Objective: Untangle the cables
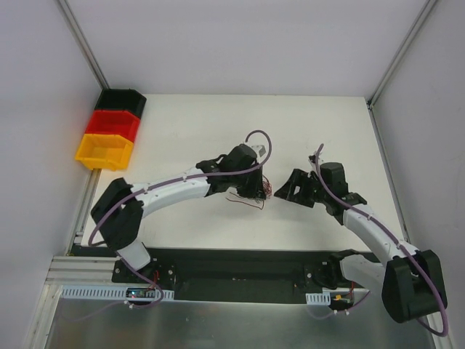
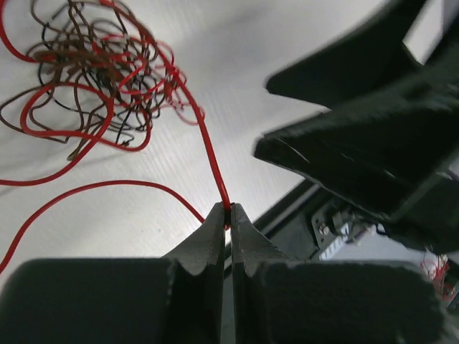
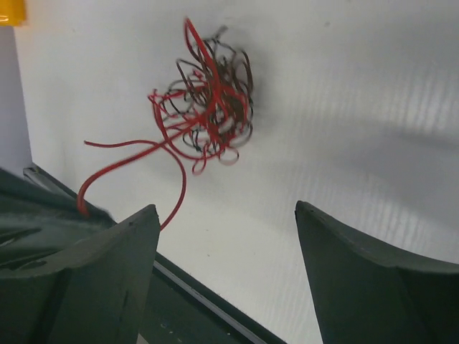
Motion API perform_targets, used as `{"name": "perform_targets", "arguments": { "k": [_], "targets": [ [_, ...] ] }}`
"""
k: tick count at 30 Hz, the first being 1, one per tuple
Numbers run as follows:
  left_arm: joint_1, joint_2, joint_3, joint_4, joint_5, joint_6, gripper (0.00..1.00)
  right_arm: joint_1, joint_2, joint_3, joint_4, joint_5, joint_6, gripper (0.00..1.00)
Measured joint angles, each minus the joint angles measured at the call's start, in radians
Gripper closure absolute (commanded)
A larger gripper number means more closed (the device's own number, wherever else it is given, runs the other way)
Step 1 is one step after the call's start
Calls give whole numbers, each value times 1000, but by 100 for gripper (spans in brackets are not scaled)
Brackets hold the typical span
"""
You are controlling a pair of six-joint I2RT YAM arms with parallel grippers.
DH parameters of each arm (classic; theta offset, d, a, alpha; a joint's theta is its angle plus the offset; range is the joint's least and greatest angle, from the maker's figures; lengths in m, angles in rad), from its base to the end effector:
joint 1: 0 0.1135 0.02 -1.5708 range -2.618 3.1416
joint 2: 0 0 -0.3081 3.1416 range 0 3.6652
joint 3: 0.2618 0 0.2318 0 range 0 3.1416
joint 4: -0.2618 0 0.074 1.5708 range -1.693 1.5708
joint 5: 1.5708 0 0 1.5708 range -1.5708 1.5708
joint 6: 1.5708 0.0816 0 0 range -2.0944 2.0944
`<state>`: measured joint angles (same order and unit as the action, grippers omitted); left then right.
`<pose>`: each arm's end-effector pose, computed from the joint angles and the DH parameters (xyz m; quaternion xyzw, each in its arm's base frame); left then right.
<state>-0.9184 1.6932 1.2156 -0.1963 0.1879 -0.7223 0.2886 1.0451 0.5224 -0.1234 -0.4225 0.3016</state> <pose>0.2335 -0.3307 0.2735 0.1283 0.8889 -0.3734 0.2325 0.1897 0.0912 0.2308 -0.0878 0.8757 0.3064 0.3627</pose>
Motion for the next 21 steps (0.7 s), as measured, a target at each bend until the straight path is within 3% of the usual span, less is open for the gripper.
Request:
{"name": "perform_targets", "arguments": {
  "k": [7,12,15,18,21],
  "targets": [
    [-5,-169,-66,28,138,99,100,112,90,-1,180,-35,26,20],
    [-6,-227,-95,22,181,159,100,197,244,24,242,-15,95,34],
    [-6,-283,-95,22,200,188,100,242,334,39,282,13,146,48],
    [-10,-342,-72,12,210,211,100,261,391,39,317,56,188,76],
    [-12,-382,-1,-11,223,233,100,260,402,44,319,113,199,92]
  ]
}}
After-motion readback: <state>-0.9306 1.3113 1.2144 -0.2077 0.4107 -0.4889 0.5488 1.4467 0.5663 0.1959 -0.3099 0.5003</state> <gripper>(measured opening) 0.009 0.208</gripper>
